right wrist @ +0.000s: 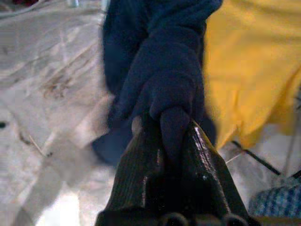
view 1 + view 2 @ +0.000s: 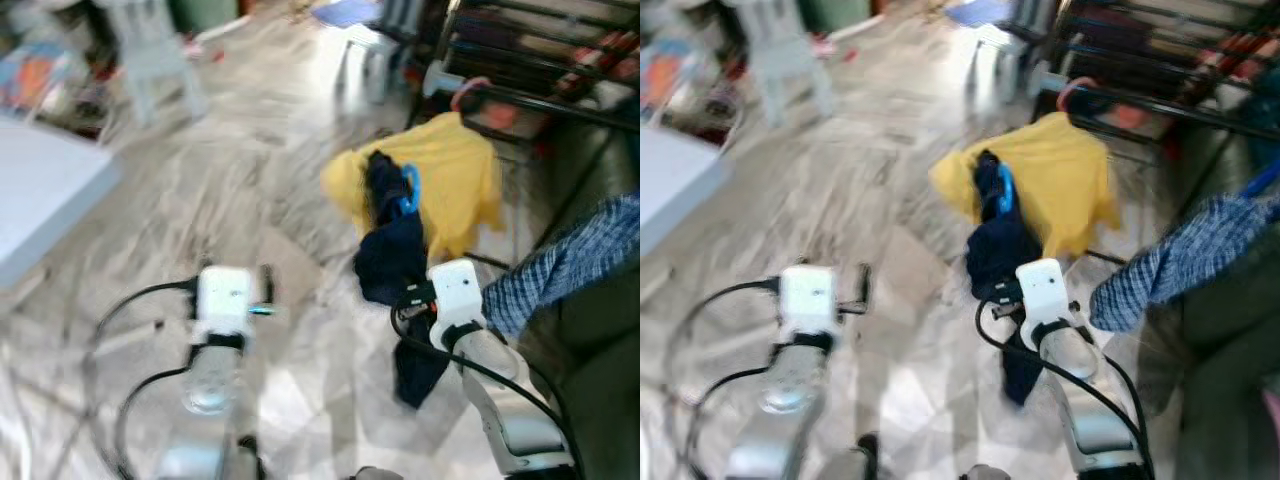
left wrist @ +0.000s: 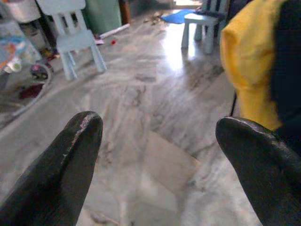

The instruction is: Hang hanger

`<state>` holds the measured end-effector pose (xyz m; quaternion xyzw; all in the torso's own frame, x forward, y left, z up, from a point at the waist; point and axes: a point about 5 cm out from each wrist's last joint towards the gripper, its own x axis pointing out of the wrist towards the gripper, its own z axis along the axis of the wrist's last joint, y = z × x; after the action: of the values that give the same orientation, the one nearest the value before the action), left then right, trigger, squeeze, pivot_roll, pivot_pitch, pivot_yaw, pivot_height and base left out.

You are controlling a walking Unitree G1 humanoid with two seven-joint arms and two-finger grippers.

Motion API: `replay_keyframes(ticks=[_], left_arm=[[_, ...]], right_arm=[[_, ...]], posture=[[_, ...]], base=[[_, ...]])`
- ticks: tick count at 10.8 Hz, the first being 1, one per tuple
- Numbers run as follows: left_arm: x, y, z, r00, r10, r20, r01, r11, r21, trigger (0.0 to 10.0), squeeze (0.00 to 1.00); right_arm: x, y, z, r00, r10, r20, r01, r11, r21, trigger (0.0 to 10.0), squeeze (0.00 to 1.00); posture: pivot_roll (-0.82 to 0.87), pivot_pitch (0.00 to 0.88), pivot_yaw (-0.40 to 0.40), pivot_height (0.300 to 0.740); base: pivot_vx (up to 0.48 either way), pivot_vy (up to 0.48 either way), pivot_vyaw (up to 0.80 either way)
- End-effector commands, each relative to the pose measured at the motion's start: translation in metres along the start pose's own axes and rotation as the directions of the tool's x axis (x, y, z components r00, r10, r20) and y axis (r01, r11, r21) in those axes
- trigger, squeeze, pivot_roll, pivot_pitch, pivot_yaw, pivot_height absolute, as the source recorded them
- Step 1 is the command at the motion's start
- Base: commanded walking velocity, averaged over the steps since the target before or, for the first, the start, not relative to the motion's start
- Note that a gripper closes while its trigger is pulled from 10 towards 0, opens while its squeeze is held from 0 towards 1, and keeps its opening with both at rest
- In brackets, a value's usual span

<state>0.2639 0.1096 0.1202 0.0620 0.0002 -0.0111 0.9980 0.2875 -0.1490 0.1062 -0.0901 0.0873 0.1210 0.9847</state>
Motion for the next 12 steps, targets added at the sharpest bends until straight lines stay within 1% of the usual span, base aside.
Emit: replay_keyframes(ticks=[1,2,3,4,6,7,8,9,10,11,12], left_arm=[[-0.001,0.005,-0.004,0.999,0.032,-0.019,-0.032,0.999,0.002,10.0,0.0],[-0.001,0.005,-0.005,0.999,0.032,-0.02,-0.032,0.999,-0.002,10.0,0.0],[0.0,0.005,-0.006,0.999,0.029,-0.023,-0.029,1.0,-0.004,10.0,0.0],[0.001,0.004,-0.006,1.0,0.019,-0.021,-0.019,1.0,-0.002,10.0,0.0],[0.001,0.001,-0.007,1.0,-0.016,-0.026,0.015,1.0,-0.023,10.0,0.0],[0.001,0.0,-0.007,0.999,-0.024,-0.024,0.024,0.999,-0.028,10.0,0.0],[0.001,-0.001,-0.007,0.999,-0.046,-0.026,0.045,0.998,-0.045,10.0,0.0],[-0.001,-0.003,-0.008,0.997,-0.07,-0.036,0.068,0.996,-0.061,10.0,0.0],[-0.002,-0.004,-0.008,0.996,-0.084,-0.035,0.081,0.994,-0.072,10.0,0.0],[-0.003,-0.004,-0.008,0.994,-0.099,-0.038,0.096,0.993,-0.07,10.0,0.0],[-0.003,-0.005,-0.009,0.993,-0.11,-0.042,0.107,0.992,-0.071,10.0,0.0]], right_arm=[[0.003,0.009,0.012,0.997,0.055,0.05,-0.055,0.998,-0.012,10.0,0.0],[0.004,0.009,0.012,0.997,0.057,0.048,-0.057,0.998,-0.012,10.0,0.0],[0.006,0.005,0.01,0.999,0.02,0.032,-0.018,0.999,-0.045,10.0,0.0],[0.006,-0.003,0.006,0.999,-0.034,0.002,0.034,0.997,-0.07,10.0,0.0],[0.006,-0.014,0.001,0.993,-0.115,-0.036,0.114,0.993,-0.026,10.0,0.0],[0.005,-0.021,-0.003,0.983,-0.171,-0.06,0.168,0.985,-0.046,10.0,0.0],[0.003,-0.034,-0.012,0.954,-0.269,-0.136,0.269,0.963,-0.014,10.0,0.0],[-0.002,-0.049,-0.016,0.906,-0.385,-0.177,0.391,0.92,-0.005,10.0,0.0],[-0.005,-0.054,-0.013,0.891,-0.425,-0.159,0.428,0.903,-0.012,10.0,0.0],[-0.007,-0.054,-0.009,0.883,-0.45,-0.13,0.454,0.891,-0.005,10.0,0.0],[-0.007,-0.05,-0.01,0.886,-0.441,-0.142,0.447,0.894,0.015,10.0,0.0]], posture=[[-0.01,0.185,-0.125,0.74],[-0.01,0.184,-0.125,0.74],[-0.01,0.181,-0.124,0.74],[-0.01,0.181,-0.12,0.74],[-0.02,0.183,-0.111,0.74],[-0.01,0.184,-0.106,0.74],[-0.01,0.186,-0.104,0.74],[-0.01,0.187,-0.101,0.74],[-0.01,0.188,-0.099,0.74],[-0.01,0.196,-0.091,0.74],[-0.01,0.198,-0.09,0.74]], base=[[0.0,0.0,0.8],[0.0,0.0,0.8],[0.0,0.0,0.0],[0.0,0.0,0.0],[0.0,0.0,0.0],[0.0,0.0,0.0],[0.0,0.0,0.0],[0.0,0.0,0.0],[0.0,0.0,0.0],[0.0,0.0,0.0],[0.0,0.0,0.0]])
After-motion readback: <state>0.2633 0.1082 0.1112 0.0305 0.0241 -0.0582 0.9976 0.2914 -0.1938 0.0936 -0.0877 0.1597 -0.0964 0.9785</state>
